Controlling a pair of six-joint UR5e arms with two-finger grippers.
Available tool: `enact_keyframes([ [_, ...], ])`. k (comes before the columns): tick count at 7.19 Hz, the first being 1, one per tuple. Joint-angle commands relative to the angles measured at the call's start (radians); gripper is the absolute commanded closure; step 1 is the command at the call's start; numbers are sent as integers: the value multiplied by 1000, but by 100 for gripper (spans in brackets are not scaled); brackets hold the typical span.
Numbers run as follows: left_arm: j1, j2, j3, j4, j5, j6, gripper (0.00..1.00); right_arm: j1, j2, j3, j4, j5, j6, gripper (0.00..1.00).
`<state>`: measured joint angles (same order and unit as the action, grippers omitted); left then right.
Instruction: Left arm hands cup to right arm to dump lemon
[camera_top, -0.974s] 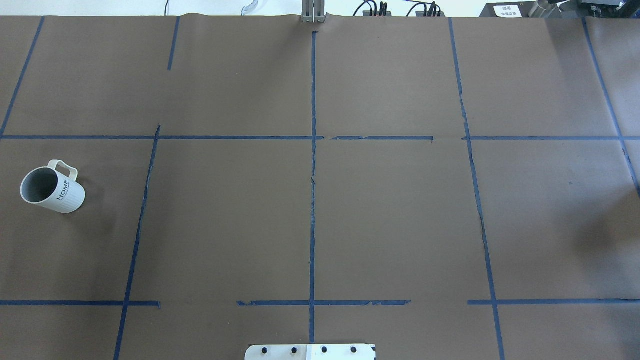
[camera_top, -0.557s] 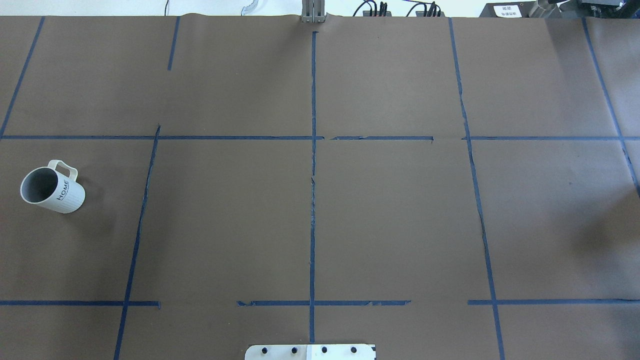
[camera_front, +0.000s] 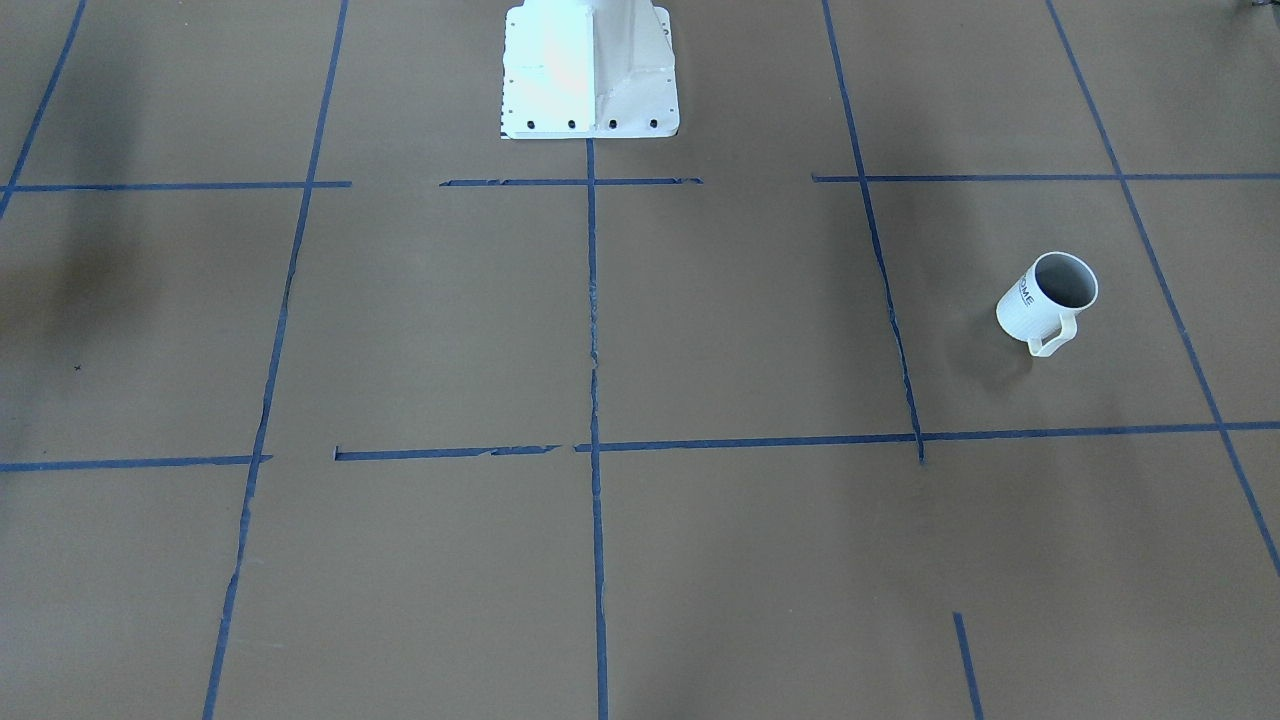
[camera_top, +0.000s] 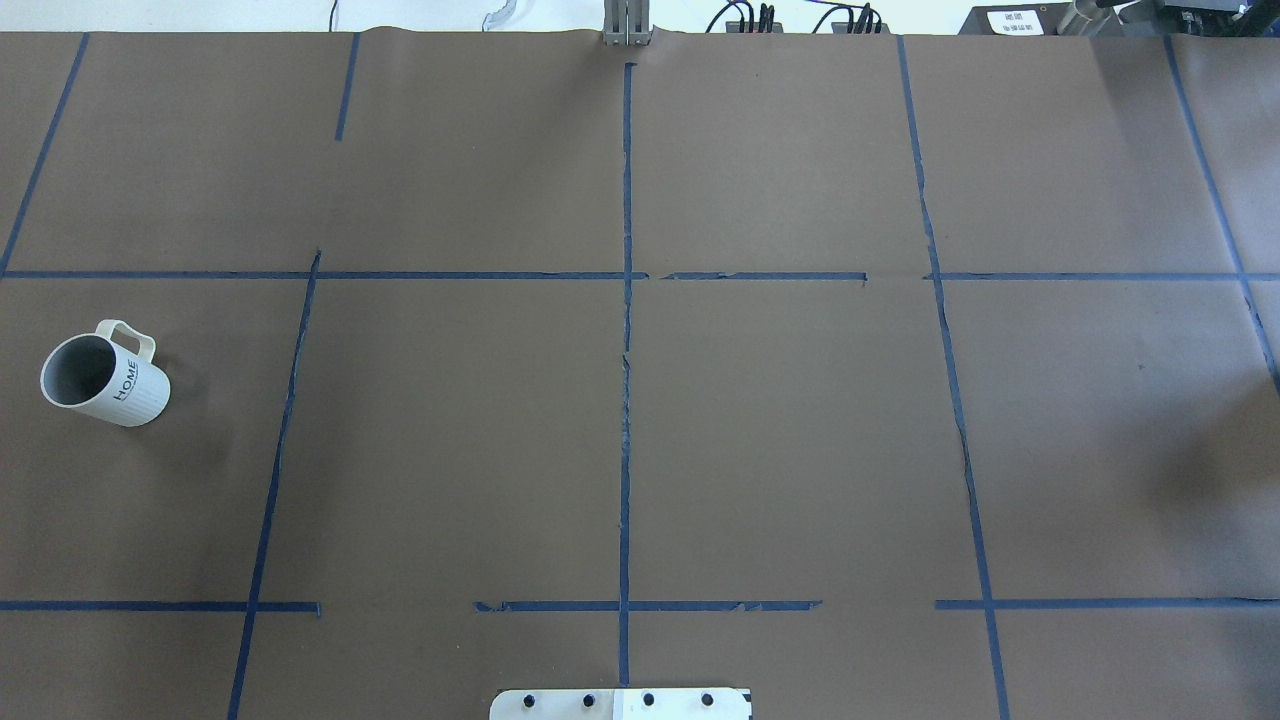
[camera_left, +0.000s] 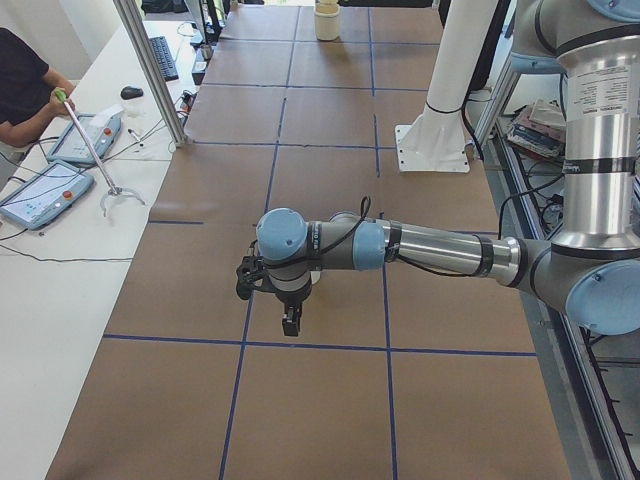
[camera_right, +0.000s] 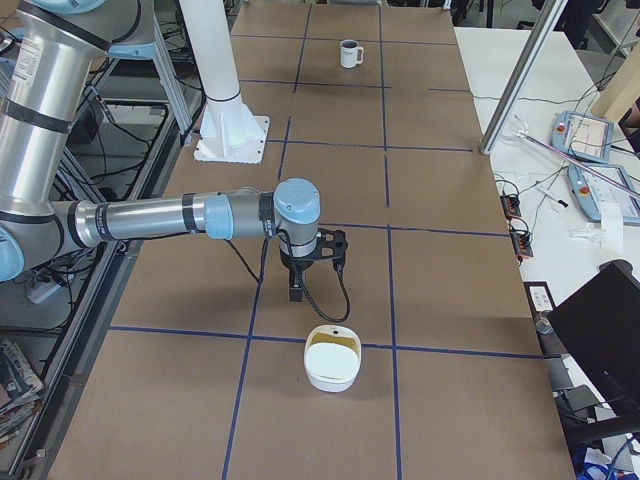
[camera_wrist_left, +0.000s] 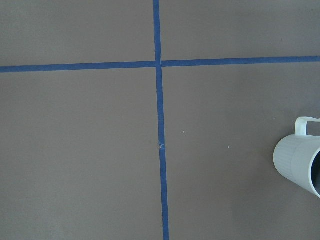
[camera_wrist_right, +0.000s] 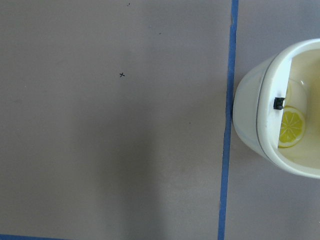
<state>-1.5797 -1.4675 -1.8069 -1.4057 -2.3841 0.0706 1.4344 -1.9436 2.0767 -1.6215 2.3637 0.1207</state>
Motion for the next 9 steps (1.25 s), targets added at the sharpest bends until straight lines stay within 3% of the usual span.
enact_keyframes([
  [1,6,21,0,1,0,-3,0,0,0,-4,2,-1,-3,0],
  [9,7,39,7,7,3,3,0,-2,0,-26,51,-26,0,0],
])
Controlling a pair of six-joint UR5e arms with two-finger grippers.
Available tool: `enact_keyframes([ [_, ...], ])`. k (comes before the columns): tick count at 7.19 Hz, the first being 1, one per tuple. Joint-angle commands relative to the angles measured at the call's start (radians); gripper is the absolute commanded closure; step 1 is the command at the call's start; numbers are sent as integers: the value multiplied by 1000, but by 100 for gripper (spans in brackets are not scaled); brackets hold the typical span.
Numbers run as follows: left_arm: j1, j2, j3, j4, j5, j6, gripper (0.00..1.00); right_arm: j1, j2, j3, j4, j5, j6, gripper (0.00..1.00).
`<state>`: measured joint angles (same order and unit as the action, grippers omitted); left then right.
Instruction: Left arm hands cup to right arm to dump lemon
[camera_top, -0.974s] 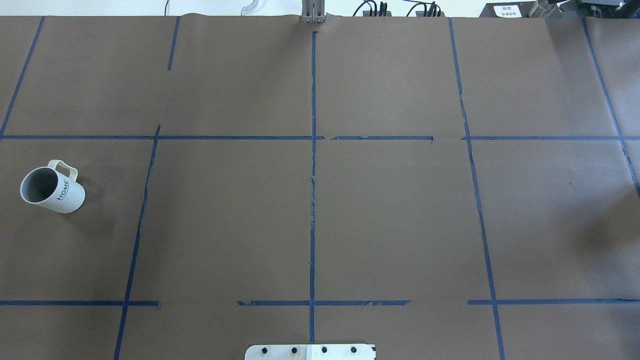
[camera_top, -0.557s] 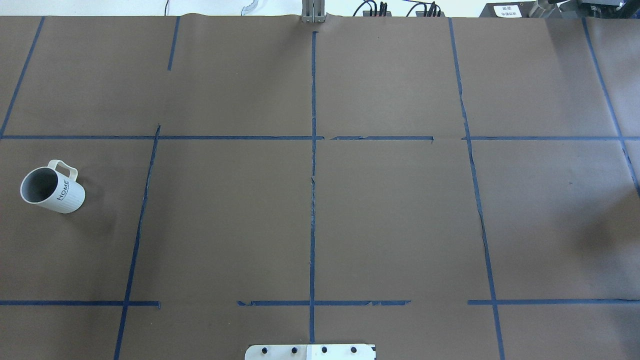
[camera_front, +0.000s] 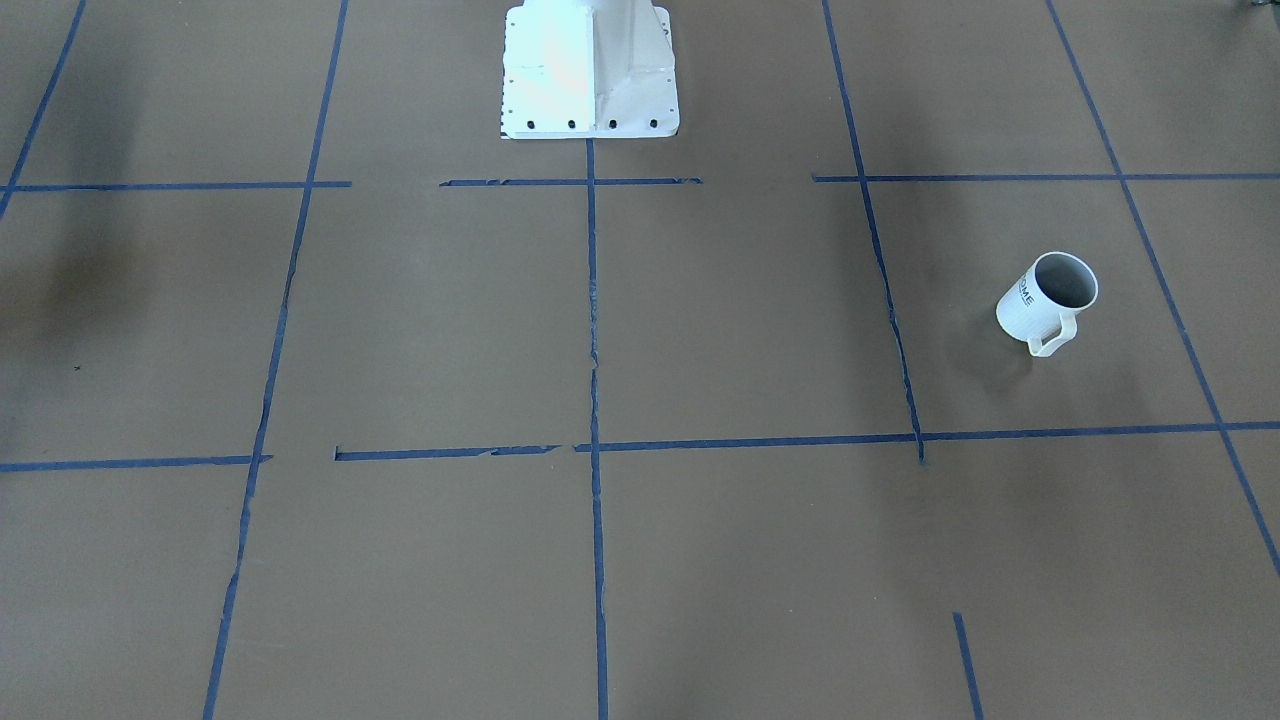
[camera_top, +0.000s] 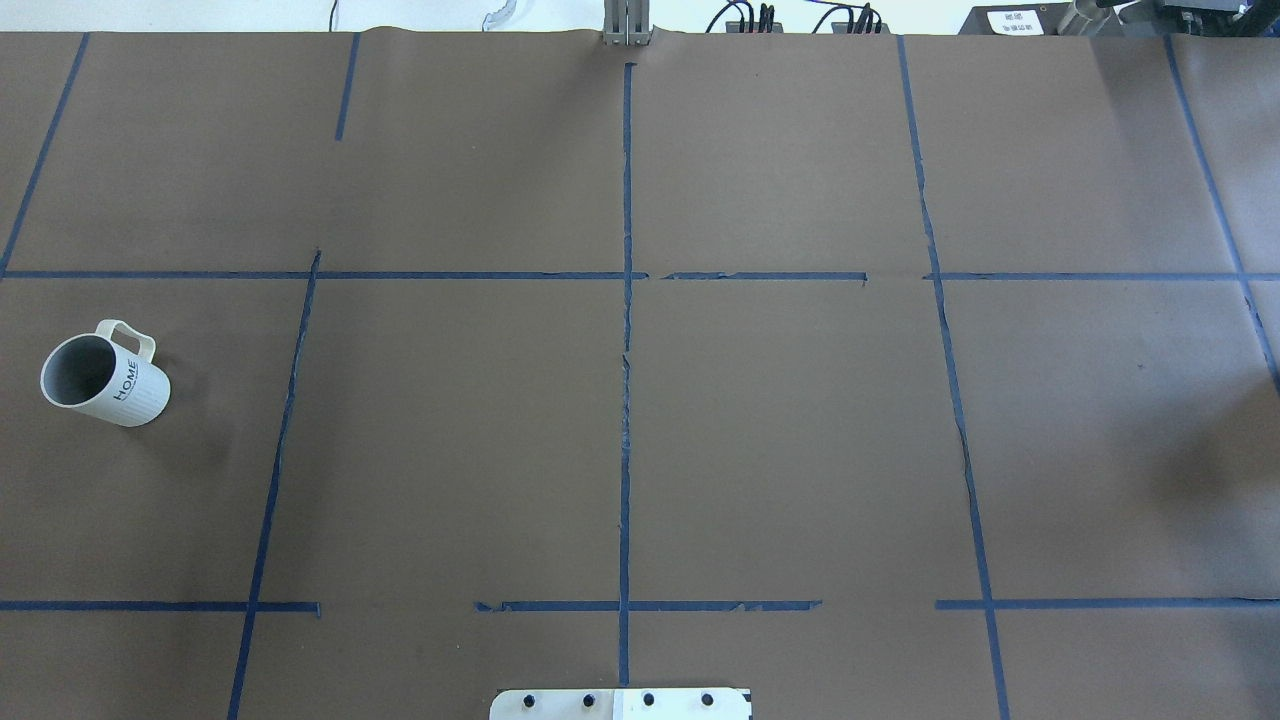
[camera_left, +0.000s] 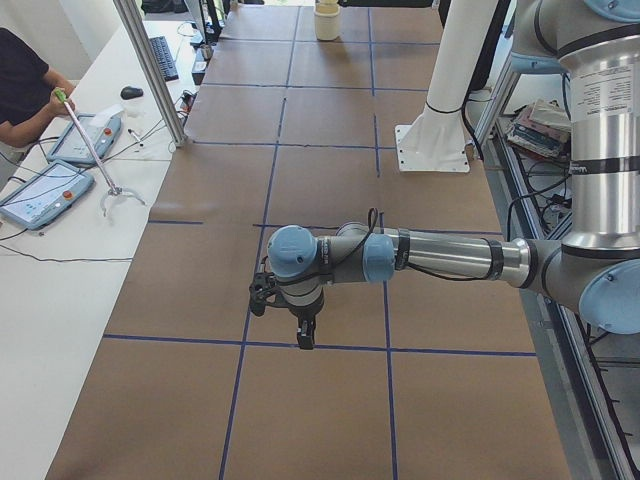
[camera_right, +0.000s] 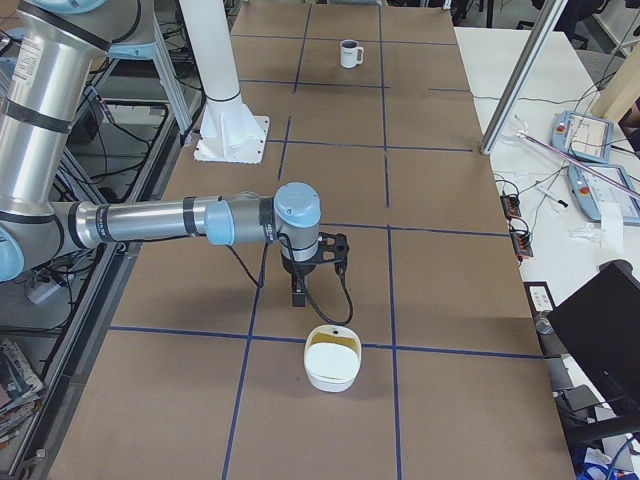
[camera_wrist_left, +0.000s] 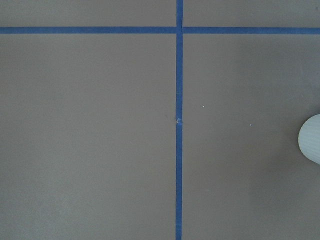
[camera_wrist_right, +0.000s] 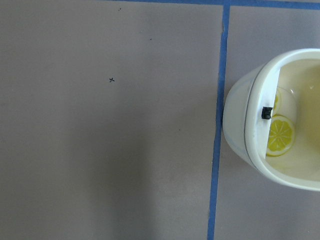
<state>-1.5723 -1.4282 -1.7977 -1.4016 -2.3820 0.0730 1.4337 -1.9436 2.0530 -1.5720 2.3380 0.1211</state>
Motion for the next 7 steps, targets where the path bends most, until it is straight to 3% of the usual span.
enact_keyframes([
  [1,0,2,-5,4,42,1,0,1,0,-2,1,-5,-1,0],
  [2,0,5,-14,-2,94,4,0,-1,0,-2,1,-14,-1,0],
  [7,0,5,-17,-5,90,2,0,-1,6,-2,1,-14,0,0],
])
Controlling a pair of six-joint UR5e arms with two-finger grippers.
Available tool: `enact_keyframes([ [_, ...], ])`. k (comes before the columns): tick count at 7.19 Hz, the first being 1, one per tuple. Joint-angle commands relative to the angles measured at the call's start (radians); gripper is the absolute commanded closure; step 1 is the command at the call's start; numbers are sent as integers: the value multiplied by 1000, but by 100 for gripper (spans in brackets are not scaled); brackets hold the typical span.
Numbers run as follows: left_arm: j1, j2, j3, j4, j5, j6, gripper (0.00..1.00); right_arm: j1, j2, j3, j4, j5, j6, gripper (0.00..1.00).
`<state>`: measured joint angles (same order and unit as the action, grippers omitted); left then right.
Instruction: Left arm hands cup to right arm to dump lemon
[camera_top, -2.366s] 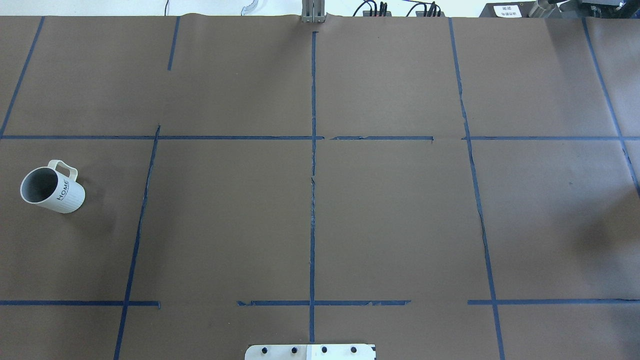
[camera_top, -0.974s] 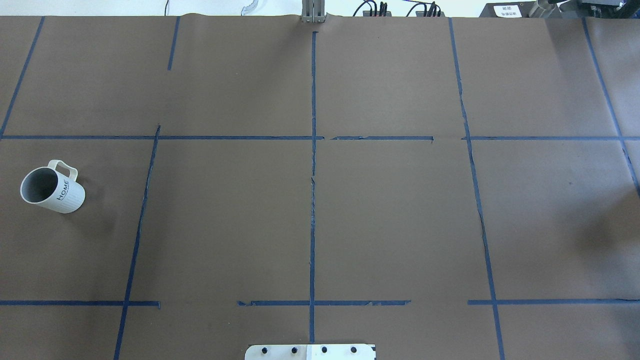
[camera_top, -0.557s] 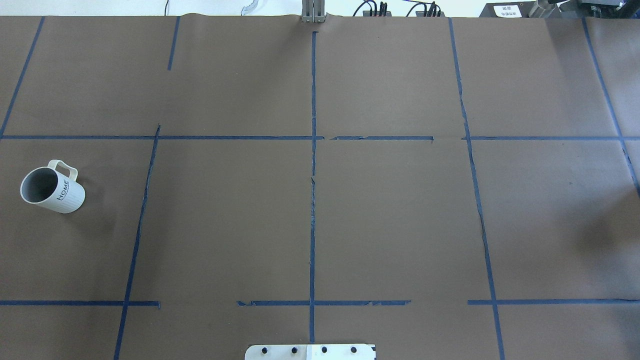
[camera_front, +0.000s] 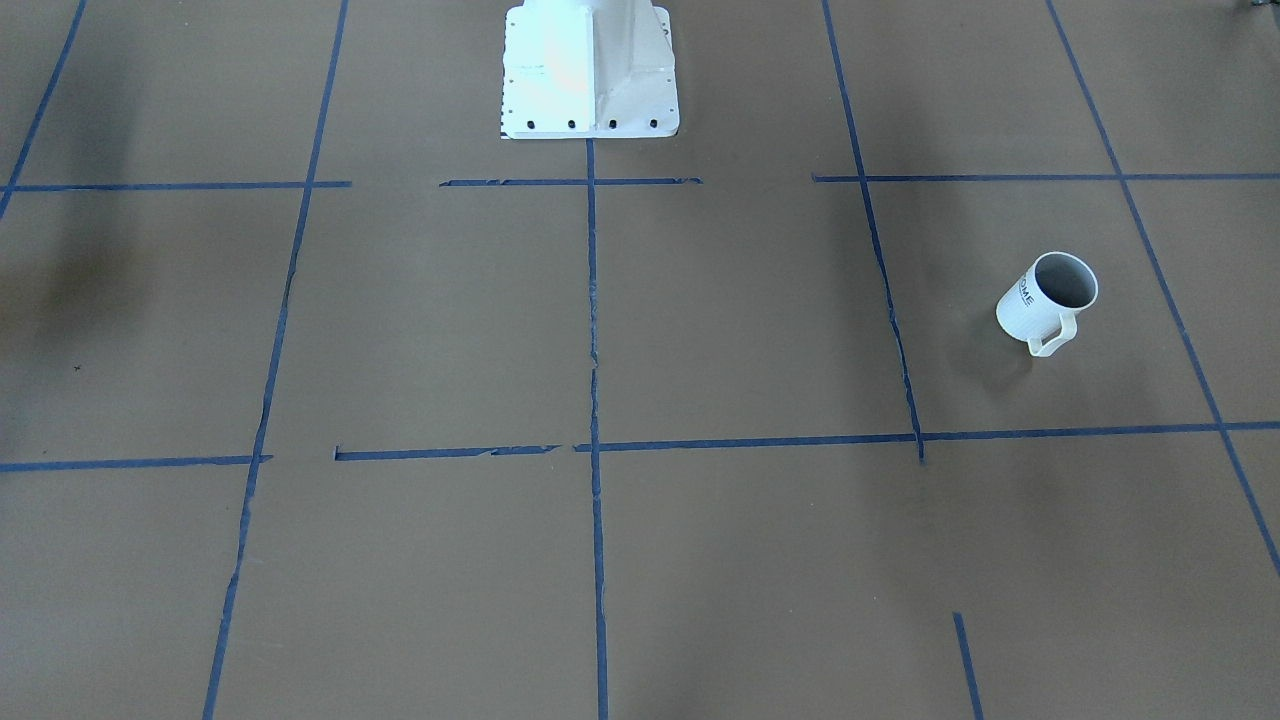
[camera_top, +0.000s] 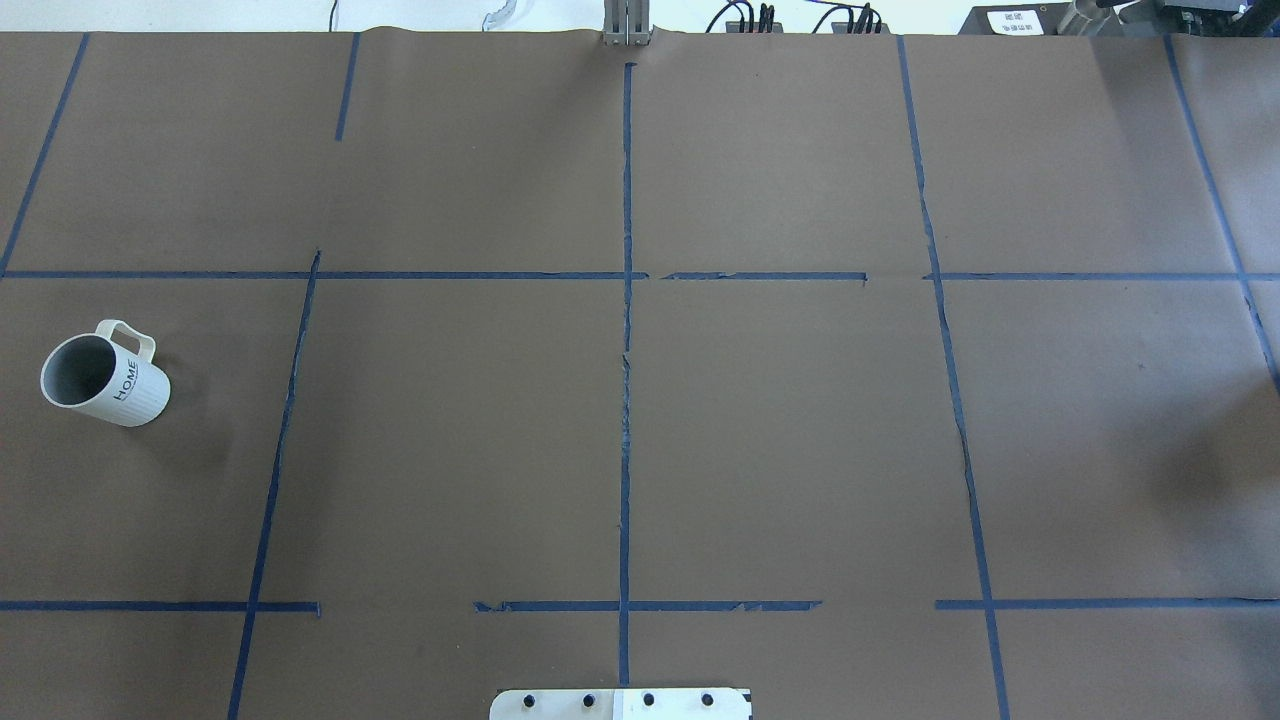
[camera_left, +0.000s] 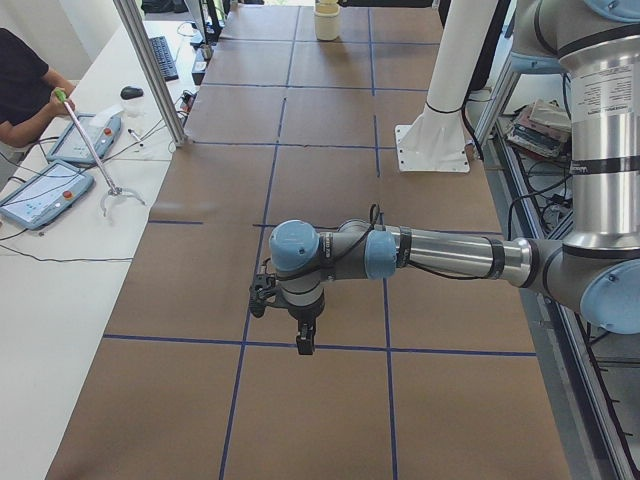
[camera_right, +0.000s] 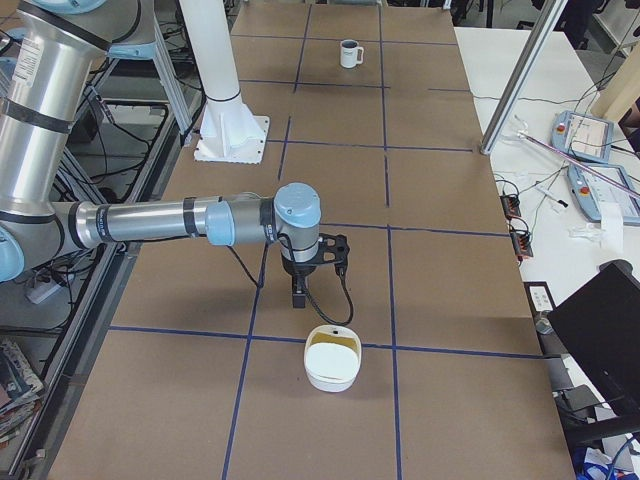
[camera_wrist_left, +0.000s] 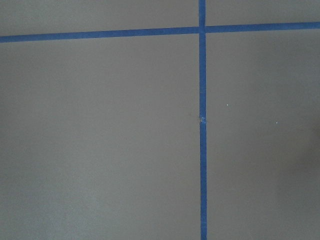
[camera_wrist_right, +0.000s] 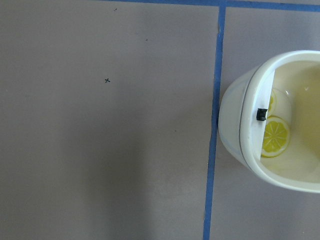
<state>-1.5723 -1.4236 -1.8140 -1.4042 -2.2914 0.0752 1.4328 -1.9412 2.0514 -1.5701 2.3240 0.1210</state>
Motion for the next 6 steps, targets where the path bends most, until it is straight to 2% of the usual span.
enact_keyframes([
  [1,0,0,-1,-2,0,0,0,0,4,0,1,1,0,0],
  [6,2,-11,16,-5,0,2,0,-17,5,0,1,0,0,0],
])
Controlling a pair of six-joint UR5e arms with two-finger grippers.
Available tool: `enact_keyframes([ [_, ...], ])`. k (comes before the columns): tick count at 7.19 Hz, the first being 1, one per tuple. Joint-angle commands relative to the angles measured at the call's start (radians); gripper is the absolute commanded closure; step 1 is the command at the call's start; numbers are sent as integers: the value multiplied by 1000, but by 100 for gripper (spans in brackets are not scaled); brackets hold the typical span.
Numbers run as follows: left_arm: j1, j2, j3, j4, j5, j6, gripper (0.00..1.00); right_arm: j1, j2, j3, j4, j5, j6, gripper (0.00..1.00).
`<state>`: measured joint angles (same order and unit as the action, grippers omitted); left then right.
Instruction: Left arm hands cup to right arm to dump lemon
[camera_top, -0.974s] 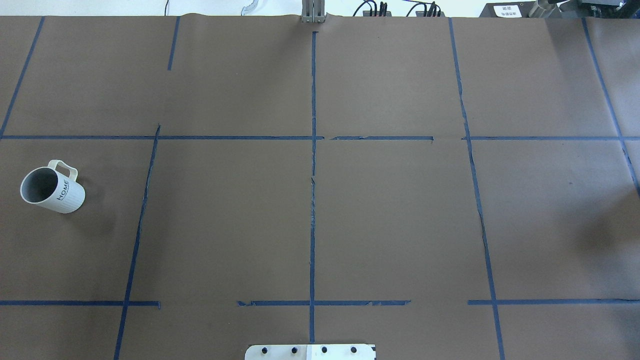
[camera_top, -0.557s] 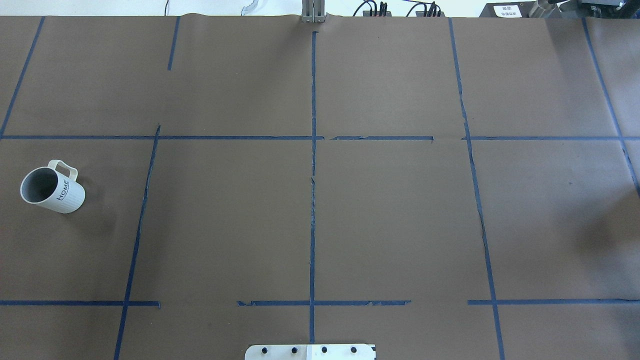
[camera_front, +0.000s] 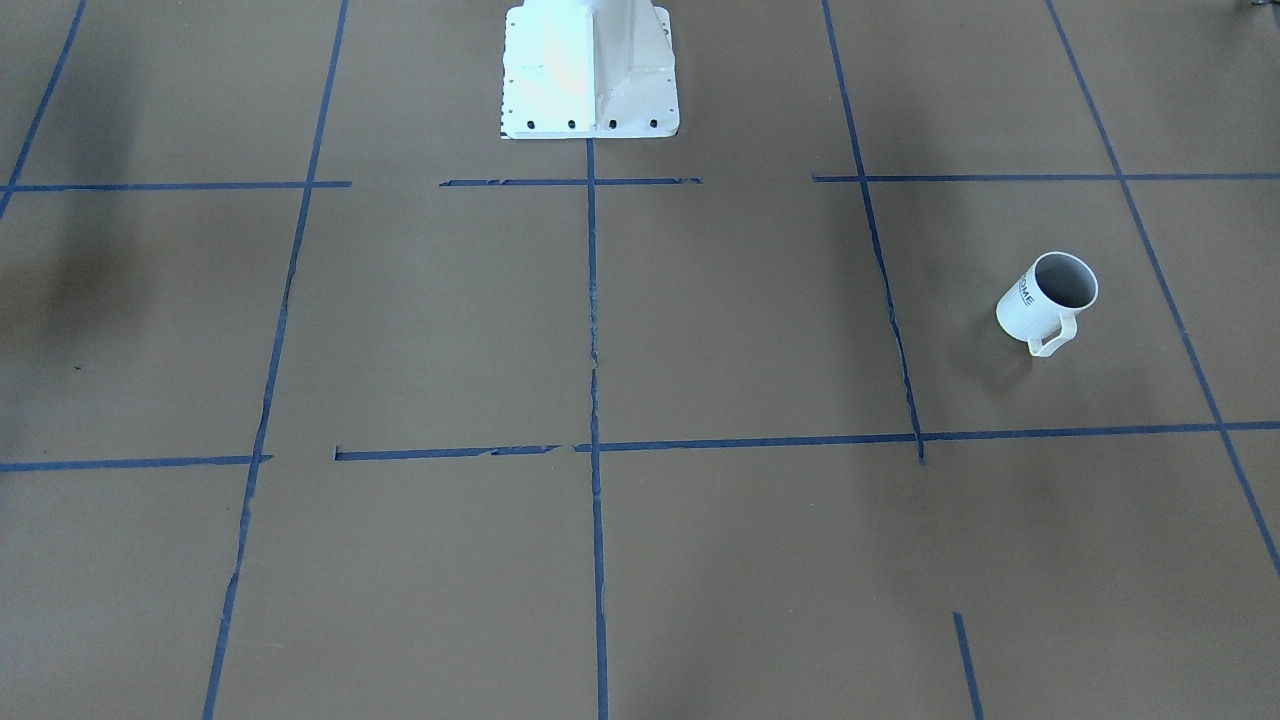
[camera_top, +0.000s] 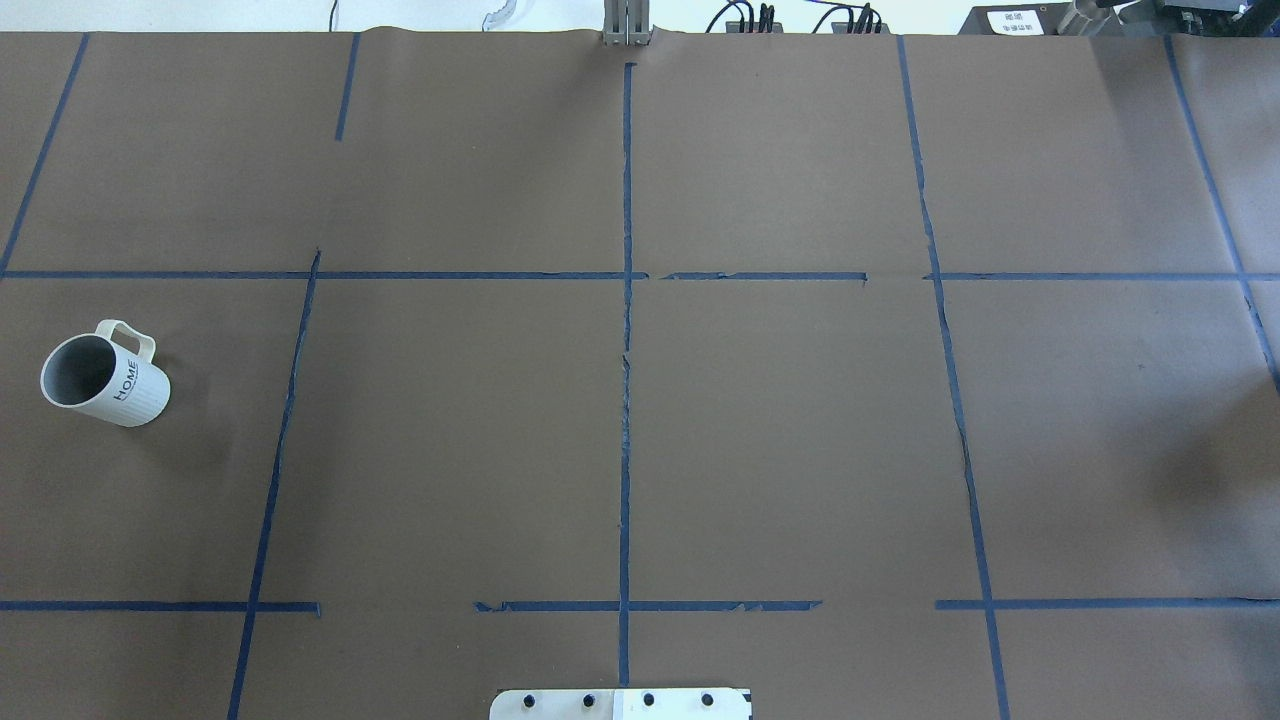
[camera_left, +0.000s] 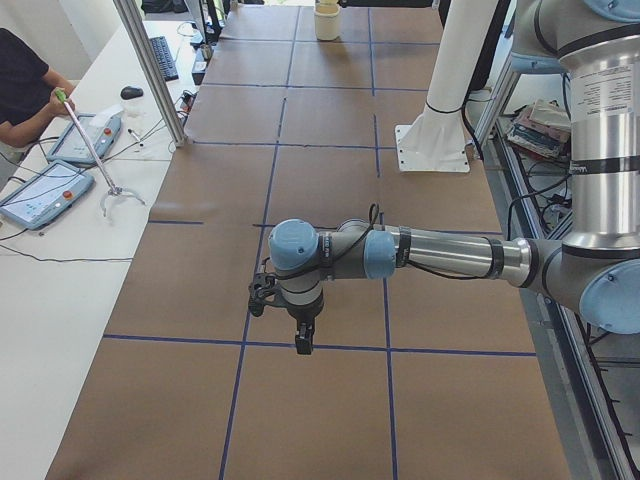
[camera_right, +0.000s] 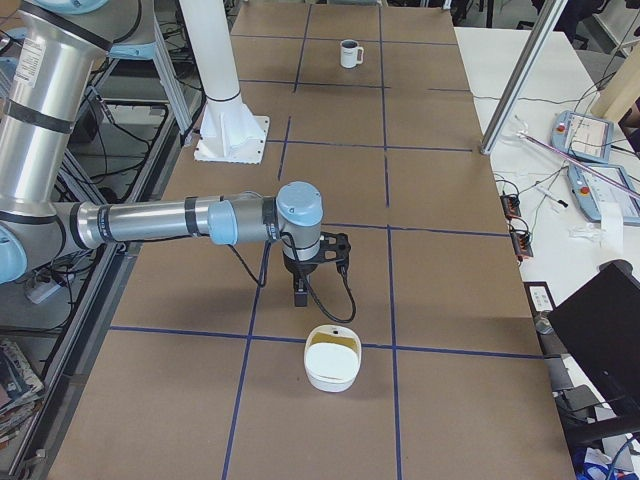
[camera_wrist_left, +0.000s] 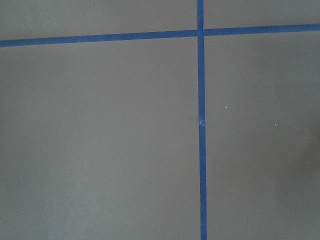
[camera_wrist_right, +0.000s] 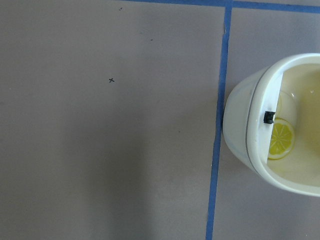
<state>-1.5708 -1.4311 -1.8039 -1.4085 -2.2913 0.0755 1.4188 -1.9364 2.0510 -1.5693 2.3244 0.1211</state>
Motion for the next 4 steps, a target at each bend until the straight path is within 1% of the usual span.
enact_keyframes([
  [1,0,-3,5,-1,-1,1,0,-3,1,0,0,1,0,0],
  [2,0,-2,-6,2,-1,1,0,-3,1,-2,-3,1,0,0],
  [3,0,-6,7,0,-1,1,0,0,1,-2,-3,7,3,0],
  [4,0,-28,11,9,-1,1,0,3,1,0,-3,12,0,0],
])
